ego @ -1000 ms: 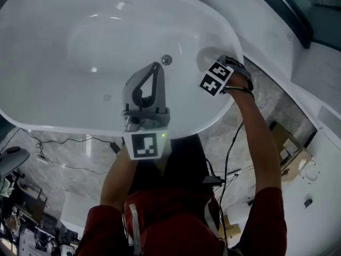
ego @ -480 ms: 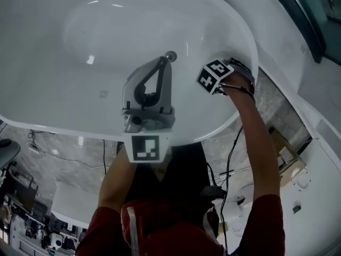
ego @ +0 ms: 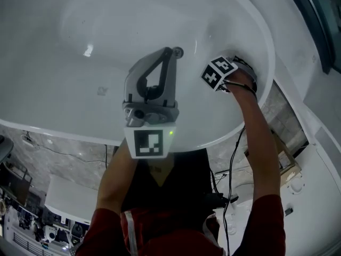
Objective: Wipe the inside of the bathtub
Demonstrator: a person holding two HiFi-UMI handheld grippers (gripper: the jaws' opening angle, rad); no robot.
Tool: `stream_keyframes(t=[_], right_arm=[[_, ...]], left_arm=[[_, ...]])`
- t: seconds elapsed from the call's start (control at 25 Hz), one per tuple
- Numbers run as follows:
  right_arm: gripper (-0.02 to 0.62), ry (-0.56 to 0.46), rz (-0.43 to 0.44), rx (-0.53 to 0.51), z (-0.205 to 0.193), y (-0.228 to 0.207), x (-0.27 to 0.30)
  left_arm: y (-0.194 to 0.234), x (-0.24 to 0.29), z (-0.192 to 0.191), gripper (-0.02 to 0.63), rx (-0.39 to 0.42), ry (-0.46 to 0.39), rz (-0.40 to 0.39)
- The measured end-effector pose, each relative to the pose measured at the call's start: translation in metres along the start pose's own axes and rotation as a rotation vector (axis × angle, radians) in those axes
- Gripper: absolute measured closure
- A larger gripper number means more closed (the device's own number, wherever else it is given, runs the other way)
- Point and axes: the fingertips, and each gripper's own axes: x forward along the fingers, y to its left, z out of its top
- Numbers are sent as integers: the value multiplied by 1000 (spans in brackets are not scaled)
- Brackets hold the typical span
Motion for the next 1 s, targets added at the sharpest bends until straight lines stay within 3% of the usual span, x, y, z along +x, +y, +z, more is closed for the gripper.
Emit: stream_keyframes(t=[0.32, 0.76, 1.0], right_arm=[[505, -66, 38, 12, 46, 4, 39], [505, -255, 75, 93, 111, 8, 90], [504, -308, 81, 103, 151, 18, 116]], left_arm=[[15, 18, -38, 591, -2, 26, 11], [19, 44, -91, 591, -5, 72, -10], [35, 43, -120, 591, -3, 101, -6]])
